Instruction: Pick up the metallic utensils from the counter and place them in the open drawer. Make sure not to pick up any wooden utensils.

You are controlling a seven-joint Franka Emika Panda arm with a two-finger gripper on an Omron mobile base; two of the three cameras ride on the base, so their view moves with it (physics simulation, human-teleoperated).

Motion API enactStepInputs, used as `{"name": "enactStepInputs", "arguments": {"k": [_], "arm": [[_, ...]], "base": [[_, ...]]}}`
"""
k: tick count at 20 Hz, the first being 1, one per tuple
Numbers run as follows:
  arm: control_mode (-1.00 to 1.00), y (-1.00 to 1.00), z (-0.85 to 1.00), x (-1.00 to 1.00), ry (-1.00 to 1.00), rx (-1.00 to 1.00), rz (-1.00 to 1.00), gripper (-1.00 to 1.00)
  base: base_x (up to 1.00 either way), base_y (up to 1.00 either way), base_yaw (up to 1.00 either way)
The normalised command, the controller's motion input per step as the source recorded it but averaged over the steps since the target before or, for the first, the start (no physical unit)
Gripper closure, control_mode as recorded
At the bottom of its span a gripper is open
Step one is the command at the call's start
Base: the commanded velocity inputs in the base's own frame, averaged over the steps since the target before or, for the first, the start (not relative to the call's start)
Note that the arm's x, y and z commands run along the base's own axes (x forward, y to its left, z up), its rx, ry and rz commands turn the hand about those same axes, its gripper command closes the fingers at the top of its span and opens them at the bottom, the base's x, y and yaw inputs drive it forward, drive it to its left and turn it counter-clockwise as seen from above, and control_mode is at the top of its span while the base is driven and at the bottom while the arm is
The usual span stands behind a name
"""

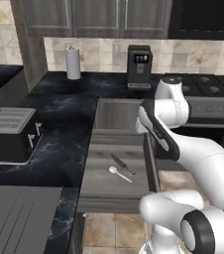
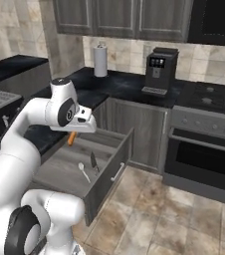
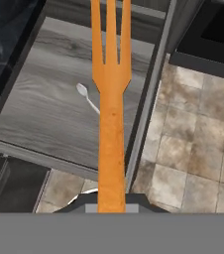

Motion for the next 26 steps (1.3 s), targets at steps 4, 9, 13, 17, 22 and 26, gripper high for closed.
{"name": "enactStepInputs", "arguments": {"k": [4, 9, 13, 17, 22, 26], "arm": [[1.00, 0.00, 0.00, 0.00, 0.00, 0.00, 0.00, 1.00], [-1.00, 0.13, -0.17, 0.16, 0.00, 0.00, -0.07, 1.00], [-1.00, 0.12, -0.31, 0.03, 0.00, 0.00, -0.10, 1.00], [-1.00, 0.16, -0.46, 0.00, 0.12, 0.00, -0.11, 1.00], [-1.00, 0.03, -0.42, 0.13, 0.10, 0.04, -0.07, 1.00], [-1.00, 0.07, -0.51, 0.47, 0.13, 0.00, 0.00, 1.00]], "base": [[0.41, 0.05, -0.14], [0.18, 0.05, -0.06], [0.00, 0.00, 0.00], [0.00, 0.00, 0.00], [0.00, 0.00, 0.00], [0.00, 0.00, 0.00]]}}
